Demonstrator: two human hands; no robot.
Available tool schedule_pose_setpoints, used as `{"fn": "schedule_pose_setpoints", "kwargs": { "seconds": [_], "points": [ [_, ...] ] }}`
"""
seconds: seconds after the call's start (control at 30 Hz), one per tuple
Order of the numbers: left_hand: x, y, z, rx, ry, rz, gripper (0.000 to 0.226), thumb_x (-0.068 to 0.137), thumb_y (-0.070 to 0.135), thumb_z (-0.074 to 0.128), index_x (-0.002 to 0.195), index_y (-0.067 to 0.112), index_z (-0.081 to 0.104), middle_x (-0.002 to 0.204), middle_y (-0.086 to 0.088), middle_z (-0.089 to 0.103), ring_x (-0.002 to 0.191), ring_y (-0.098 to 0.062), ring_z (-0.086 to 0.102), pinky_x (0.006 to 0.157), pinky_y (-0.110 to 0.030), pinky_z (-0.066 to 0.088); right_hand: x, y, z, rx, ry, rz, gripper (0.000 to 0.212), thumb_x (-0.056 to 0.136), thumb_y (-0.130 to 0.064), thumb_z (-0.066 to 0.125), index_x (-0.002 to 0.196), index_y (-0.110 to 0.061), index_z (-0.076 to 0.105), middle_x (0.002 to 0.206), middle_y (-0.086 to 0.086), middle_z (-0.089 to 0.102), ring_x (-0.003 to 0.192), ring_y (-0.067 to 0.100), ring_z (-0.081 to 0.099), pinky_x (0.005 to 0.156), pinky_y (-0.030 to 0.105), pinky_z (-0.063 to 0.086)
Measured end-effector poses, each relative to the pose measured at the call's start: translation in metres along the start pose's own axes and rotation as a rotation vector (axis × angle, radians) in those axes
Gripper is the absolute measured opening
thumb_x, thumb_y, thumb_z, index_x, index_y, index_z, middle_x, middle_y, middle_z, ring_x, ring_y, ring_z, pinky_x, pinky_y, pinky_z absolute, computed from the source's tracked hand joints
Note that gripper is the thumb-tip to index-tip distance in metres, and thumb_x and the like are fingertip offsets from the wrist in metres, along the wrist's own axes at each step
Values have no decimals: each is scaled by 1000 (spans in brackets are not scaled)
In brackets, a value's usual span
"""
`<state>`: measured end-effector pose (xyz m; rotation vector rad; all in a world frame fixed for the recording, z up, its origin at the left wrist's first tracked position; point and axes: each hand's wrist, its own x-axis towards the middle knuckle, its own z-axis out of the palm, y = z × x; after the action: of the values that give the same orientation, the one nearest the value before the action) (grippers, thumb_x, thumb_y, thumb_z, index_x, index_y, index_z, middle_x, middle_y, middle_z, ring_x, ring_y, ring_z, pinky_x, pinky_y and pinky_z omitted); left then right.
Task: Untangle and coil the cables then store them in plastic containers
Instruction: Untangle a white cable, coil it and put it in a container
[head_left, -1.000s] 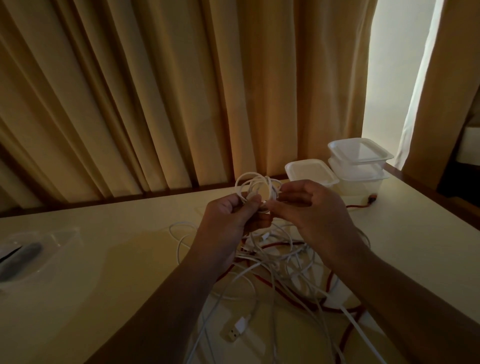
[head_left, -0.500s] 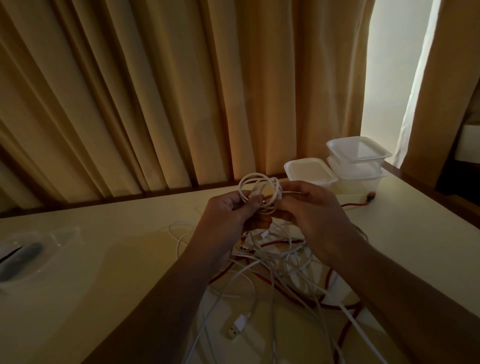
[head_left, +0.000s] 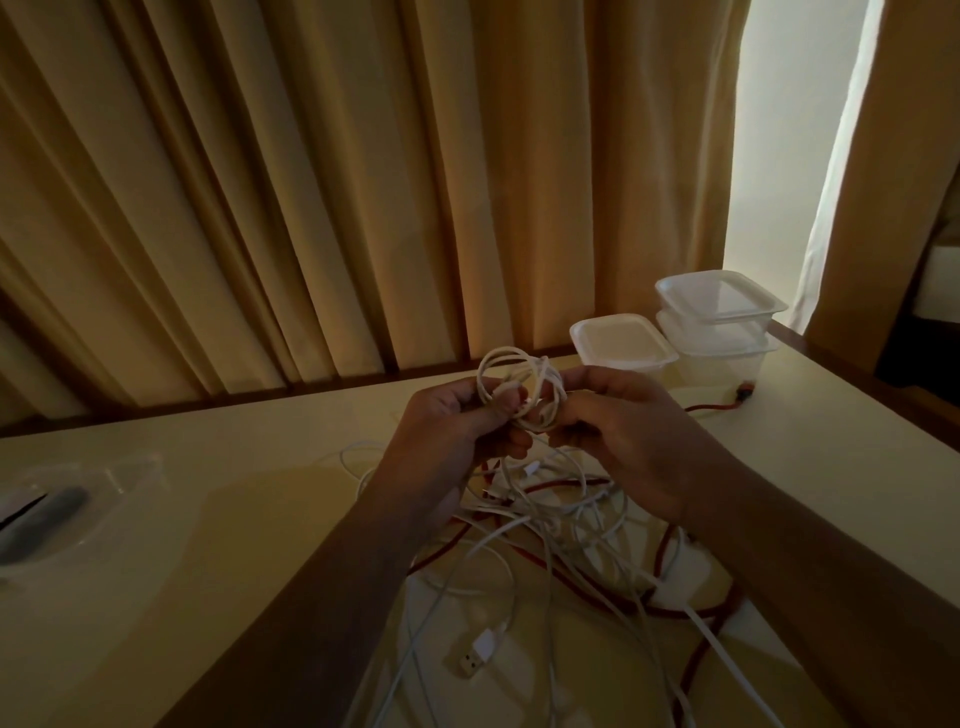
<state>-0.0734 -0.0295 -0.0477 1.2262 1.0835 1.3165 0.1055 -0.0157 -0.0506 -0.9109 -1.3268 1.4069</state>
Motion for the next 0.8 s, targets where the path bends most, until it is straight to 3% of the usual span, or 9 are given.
{"fn": "schedule_pose_setpoints", "kwargs": {
  "seconds": [0.1,0.2,0.27,0.3,0.4,0.57,0.67,0.8],
  "points": [
    [1,-2,-1,-1,4,-8,15,93,9,69,104,4,78,96,-23,76,78,-30,67,72,-36,59,-3,-4,1,50,-73,28,24,91,8,52,88,-2,73,96,20,71,87,27,63,86,39,52],
    [1,-4,-1,9,8,-12,13,91,12,71,98,6,80,89,-23,75,71,-27,66,68,-34,58,-4,-6,-2,122,-206,63,27,82,8,50,76,-7,71,87,16,62,84,25,59,82,39,48],
    [1,-5,-1,22,11,-3,15,94,12,68,102,6,79,92,-23,75,73,-27,66,70,-35,59,-5,-5,-4,106,-233,51,17,84,4,58,86,-5,72,90,15,67,85,24,63,85,40,49],
    [1,-5,0,31,5,7,15,95,12,67,103,6,78,93,-23,75,74,-27,67,69,-33,59,-6,-4,-3,69,-213,34,13,87,2,64,96,-2,72,93,14,72,88,23,68,88,40,51],
    [1,-5,0,77,6,51,15,98,11,65,104,10,78,97,-18,78,80,-26,71,69,-32,60,-9,-2,2,-67,-111,3,34,79,-4,81,111,-7,69,100,10,77,96,22,75,96,42,56],
    [0,-7,-1,161,45,119,14,99,14,65,103,16,78,94,-16,78,83,-29,72,80,-41,63,-14,-5,4,-488,147,-113,33,79,-26,80,111,-33,71,94,-13,76,82,1,73,81,36,62],
    [1,-7,-2,167,65,119,14,99,14,66,104,17,79,93,-15,78,82,-30,73,80,-43,63,-16,-7,5,-642,253,-201,29,83,-34,78,110,-30,70,89,-13,76,75,-3,72,72,26,62],
    [2,-4,-9,88,76,86,16,99,10,65,108,10,77,91,-12,79,74,-20,73,66,-32,59,-16,-8,1,-637,258,-251,9,91,-22,71,99,-21,73,77,-8,76,68,0,73,72,29,63]
  ]
}}
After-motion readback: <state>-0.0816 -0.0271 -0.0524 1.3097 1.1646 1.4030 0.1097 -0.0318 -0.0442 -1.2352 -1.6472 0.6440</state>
